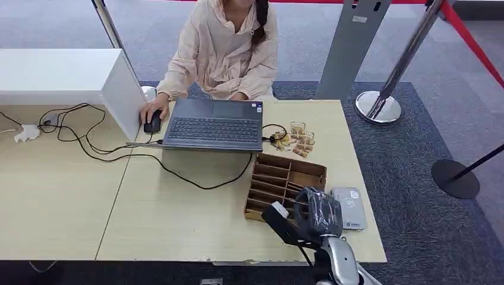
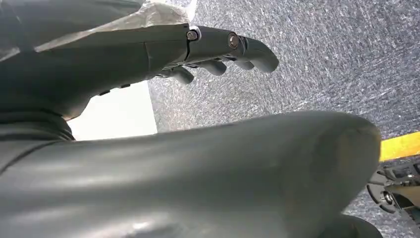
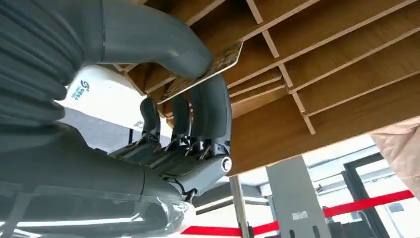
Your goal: Pass the card to the sensor for recognition and then transmit it.
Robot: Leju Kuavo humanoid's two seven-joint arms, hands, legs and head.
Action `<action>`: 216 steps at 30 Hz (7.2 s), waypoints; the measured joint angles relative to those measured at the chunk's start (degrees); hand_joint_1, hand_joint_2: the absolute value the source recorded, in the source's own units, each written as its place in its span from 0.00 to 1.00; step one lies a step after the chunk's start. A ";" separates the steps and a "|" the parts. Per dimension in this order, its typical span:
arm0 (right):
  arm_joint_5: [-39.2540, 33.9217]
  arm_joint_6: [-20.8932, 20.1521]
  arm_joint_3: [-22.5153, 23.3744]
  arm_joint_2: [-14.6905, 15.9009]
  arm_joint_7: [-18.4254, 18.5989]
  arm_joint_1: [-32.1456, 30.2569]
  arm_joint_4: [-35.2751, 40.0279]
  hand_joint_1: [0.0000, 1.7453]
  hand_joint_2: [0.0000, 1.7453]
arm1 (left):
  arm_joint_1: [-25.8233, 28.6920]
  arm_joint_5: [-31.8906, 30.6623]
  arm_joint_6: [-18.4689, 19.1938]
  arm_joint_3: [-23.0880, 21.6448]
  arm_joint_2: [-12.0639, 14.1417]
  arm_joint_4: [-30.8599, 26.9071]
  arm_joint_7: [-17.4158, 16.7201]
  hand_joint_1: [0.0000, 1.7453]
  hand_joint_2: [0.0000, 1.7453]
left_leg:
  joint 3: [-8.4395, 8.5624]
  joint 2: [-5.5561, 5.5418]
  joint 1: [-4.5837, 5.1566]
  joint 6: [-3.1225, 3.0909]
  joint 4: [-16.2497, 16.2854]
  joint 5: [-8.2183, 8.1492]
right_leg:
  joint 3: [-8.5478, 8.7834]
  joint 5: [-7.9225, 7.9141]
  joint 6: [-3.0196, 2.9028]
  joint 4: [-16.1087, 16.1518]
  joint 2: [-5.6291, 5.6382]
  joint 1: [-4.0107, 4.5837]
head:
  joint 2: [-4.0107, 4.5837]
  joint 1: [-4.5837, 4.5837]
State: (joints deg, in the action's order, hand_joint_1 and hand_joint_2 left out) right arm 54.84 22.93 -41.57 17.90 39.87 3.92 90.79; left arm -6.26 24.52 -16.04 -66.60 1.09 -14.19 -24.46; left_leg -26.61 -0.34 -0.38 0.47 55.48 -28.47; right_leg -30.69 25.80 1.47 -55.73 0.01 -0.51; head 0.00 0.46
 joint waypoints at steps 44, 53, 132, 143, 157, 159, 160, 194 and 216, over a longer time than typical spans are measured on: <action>4.07 -0.44 0.83 0.59 0.00 0.23 1.42 0.77 1.00 | 0.00 -0.50 -0.04 0.02 0.00 0.00 0.39 0.00 0.00 | -0.01 0.00 0.00 0.00 0.00 0.00 | 0.00 0.00 0.00 0.00 0.00 0.00 | 0.00 0.02; 6.75 -1.95 2.03 1.42 0.00 0.36 5.64 0.61 1.00 | 0.01 -0.50 0.09 0.00 0.00 0.00 0.68 0.00 0.00 | -0.01 0.00 0.00 0.00 0.00 0.00 | 0.01 0.00 0.00 0.00 0.00 0.00 | 0.00 0.00; 3.17 -6.12 -2.62 -1.95 -0.96 6.57 4.11 0.33 1.00 | -0.10 -1.73 0.87 0.00 -0.04 0.00 0.90 0.00 0.00 | -0.03 -0.01 0.00 0.00 0.00 0.00 | 0.01 0.00 0.00 0.00 0.00 0.00 | 0.00 0.00; 2.58 -6.27 -3.72 -2.49 -0.94 7.06 2.47 0.34 1.00 | -0.09 -1.46 0.94 0.00 -0.04 0.00 0.79 0.00 0.00 | 0.00 -0.01 0.00 0.00 0.00 0.00 | 0.00 0.00 0.00 0.00 0.00 0.00 | 0.00 0.00; 2.62 -6.21 -4.11 -2.58 -0.94 6.33 2.21 0.34 1.00 | -0.07 -1.09 0.61 0.00 -0.04 0.00 0.79 0.00 0.00 | 0.00 -0.01 0.00 0.00 0.00 0.00 | 0.00 0.00 0.00 0.00 0.00 0.00 | 0.00 0.00; 2.62 -6.21 -4.15 -2.60 -0.94 6.27 2.21 0.34 1.00 | -0.07 -1.03 0.59 0.02 -0.04 0.00 0.81 0.00 0.00 | 0.00 -0.01 0.00 0.00 0.00 0.00 | 0.00 0.00 0.00 0.00 0.00 0.00 | 0.00 0.00; 2.62 -6.19 -4.20 -2.60 -0.94 6.22 2.21 0.35 1.00 | -0.07 -1.03 0.55 0.02 -0.02 0.00 0.81 0.00 0.00 | 0.00 -0.01 0.00 0.00 0.00 0.00 | 0.00 0.00 0.00 0.00 0.00 0.00 | 0.00 0.00; 4.18 -7.08 -3.26 -1.11 -0.04 5.29 0.26 0.42 1.00 | -0.04 -1.35 0.24 0.00 0.22 0.00 1.62 0.00 0.00 | 0.00 0.00 0.00 0.00 0.00 0.00 | 0.00 0.00 0.00 0.00 0.00 0.00 | 0.00 0.00; 6.89 -8.68 -2.32 -0.90 -0.04 5.05 0.59 0.41 1.00 | -0.03 -1.14 0.15 0.02 0.46 0.00 2.82 0.00 0.00 | 0.01 0.00 0.00 0.00 0.00 0.00 | 0.00 0.00 0.00 0.00 0.00 0.00 | 0.00 0.00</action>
State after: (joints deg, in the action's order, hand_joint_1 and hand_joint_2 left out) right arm 61.72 14.25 -43.89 17.00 39.82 8.97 91.38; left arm -6.29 23.39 -15.89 -66.58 1.55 -14.19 -21.64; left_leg -26.61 -0.34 -0.38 0.47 55.48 -28.47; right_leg -30.69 25.80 1.46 -55.74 0.01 -0.51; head 0.00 0.46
